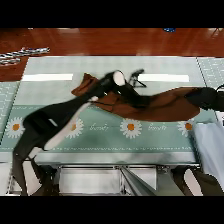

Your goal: Fold the shirts.

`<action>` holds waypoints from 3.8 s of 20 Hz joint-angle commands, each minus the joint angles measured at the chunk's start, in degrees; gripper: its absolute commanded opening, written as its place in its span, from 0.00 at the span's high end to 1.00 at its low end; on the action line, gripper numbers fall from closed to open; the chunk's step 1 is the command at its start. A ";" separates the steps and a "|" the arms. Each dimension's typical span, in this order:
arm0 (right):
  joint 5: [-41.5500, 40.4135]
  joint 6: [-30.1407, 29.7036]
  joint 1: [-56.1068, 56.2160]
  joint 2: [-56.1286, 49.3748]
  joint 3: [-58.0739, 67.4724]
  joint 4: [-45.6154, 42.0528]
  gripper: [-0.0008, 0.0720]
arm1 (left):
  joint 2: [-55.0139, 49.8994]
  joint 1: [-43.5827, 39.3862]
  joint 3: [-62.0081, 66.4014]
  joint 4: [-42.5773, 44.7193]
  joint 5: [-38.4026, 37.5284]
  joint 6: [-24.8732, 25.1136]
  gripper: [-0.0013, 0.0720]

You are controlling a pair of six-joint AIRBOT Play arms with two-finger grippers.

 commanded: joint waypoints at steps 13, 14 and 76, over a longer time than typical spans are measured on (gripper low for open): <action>-18.73 1.79 23.93 -17.35 7.61 8.24 0.96 | 20.61 25.68 -0.70 12.04 -11.45 1.92 0.96; -20.59 2.08 27.41 -22.38 11.45 8.72 0.96 | 25.51 28.41 -4.11 15.74 -11.47 1.95 0.96; -31.65 -1.27 34.69 -46.84 -2.34 23.19 0.93 | 69.00 39.91 -66.99 11.67 9.25 1.09 0.96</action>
